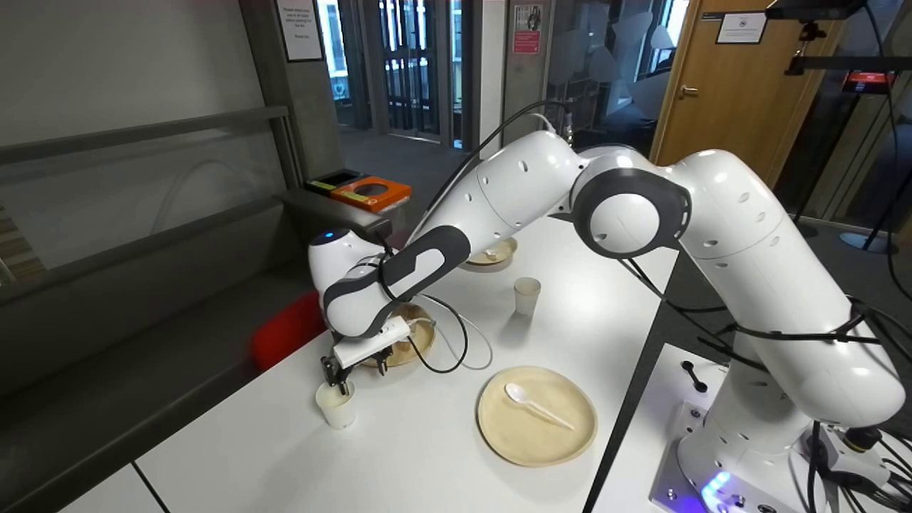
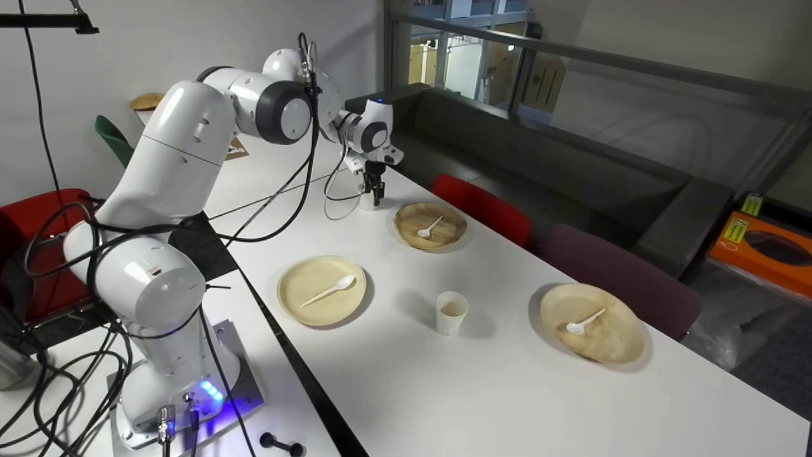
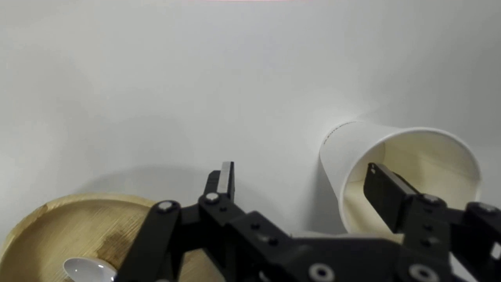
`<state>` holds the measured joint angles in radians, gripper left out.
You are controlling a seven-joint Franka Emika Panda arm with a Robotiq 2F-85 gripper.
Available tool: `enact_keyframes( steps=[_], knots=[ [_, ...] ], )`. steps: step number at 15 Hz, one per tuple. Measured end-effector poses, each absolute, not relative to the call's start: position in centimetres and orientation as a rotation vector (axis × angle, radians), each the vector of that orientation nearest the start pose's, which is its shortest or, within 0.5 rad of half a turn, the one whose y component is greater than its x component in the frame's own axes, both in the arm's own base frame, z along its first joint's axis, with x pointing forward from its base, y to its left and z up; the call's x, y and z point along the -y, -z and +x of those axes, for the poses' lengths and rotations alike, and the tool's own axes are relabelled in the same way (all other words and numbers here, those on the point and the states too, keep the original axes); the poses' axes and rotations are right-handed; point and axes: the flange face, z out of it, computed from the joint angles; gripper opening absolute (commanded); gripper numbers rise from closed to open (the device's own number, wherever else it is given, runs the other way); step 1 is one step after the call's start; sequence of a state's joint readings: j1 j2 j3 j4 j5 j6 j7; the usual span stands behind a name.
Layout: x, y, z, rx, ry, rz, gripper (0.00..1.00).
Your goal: Move the middle cup to the right, then put the right and left cups in the middle cup
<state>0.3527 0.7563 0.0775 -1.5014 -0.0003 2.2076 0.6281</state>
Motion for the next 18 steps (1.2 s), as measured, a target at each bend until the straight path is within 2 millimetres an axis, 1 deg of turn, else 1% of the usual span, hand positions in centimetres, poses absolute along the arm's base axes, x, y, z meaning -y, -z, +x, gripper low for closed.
enact_keyframes(
  steps=[1, 3, 6, 8, 11, 13, 14, 16, 18],
  knots=[
    [-28.6, -21.5, 64.9, -0.342, -0.107, -3.101, 0.52],
    [-28.5, -21.0, 65.1, -0.347, -0.11, -3.103, 0.38],
    [-28.3, -20.7, 65.1, -0.351, -0.115, -3.107, 0.13],
    [-28.2, -20.7, 65.1, -0.353, -0.114, -3.107, 0.01],
    [-28.0, -20.9, 65.2, -0.357, -0.108, -3.107, 0.0],
    [-27.7, -21.8, 65.4, -0.363, -0.087, -3.105, 0.01],
    [-27.2, -22.5, 65.4, -0.372, -0.072, -3.105, 0.01],
    [-25.3, -24.3, 65.4, -0.41, -0.031, -3.103, 0.01],
    [-22.0, -26.1, 65.1, -0.477, -0.01, -3.104, 0.01]
  ],
)
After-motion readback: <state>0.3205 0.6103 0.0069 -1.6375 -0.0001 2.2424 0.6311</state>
